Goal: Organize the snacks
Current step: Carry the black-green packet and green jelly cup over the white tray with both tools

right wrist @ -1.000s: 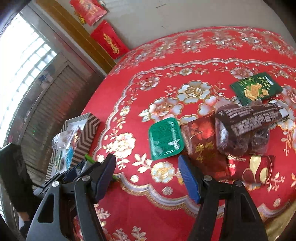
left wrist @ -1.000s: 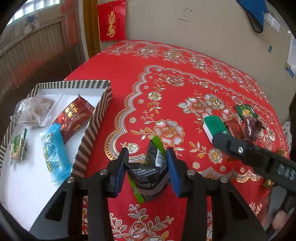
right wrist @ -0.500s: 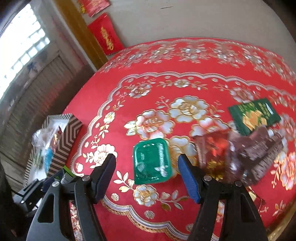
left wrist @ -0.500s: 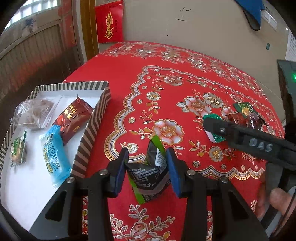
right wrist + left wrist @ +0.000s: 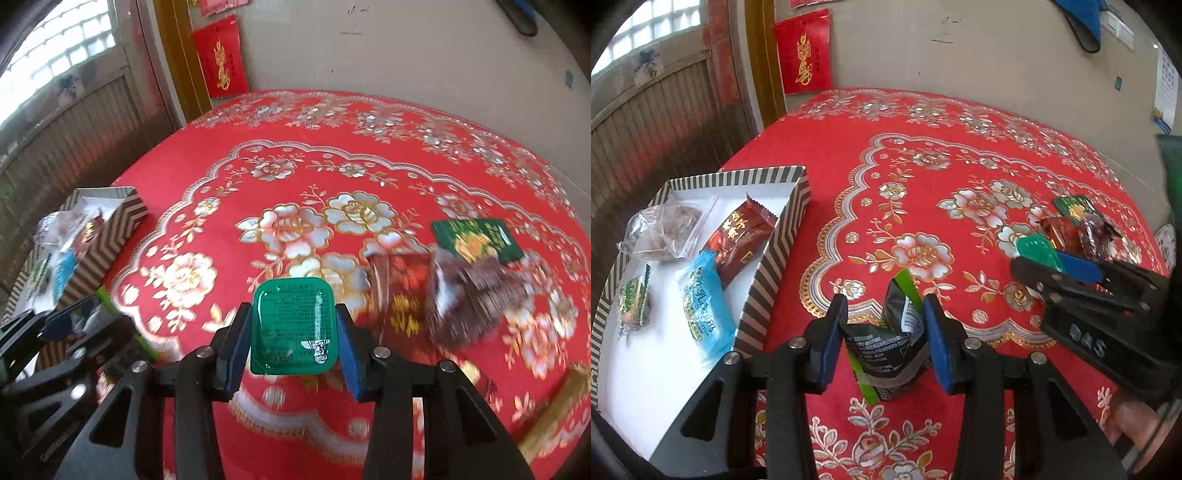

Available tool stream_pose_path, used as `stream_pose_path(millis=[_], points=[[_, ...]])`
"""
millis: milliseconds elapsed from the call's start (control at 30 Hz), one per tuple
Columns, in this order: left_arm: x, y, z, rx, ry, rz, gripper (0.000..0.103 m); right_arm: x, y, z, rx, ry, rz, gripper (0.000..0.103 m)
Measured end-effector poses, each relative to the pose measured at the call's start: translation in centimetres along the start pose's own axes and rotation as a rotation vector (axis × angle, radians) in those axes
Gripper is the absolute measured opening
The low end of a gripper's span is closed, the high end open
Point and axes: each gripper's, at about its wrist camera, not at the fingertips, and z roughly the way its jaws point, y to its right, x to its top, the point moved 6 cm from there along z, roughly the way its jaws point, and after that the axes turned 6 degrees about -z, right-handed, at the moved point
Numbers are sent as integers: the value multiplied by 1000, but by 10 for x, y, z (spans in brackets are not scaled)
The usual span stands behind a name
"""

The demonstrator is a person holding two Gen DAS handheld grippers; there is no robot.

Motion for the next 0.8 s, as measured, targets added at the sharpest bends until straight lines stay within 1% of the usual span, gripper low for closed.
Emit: stream_pose_path(millis=[100,167,267,367,533,800], points=[[-4,3,-4,6,12,16,43,-12,-4,-16,-10,20,0,43],[-8,5,-7,6,17,26,43,-18,-4,-24,-31,33,4,43],[-12,9,-11,11,26,50,41,-32,-2,-35,-26,41,36,43],[-15,12,-19,0,34,65,36,-44,2,-45,-21,52,63,43],[-19,13,-29,-11,44,80,34,-54,3,-60,-16,77,92,43],[-27,12,-49,-32,65,99,33,-59,-6,-79,-13,112,89,43]])
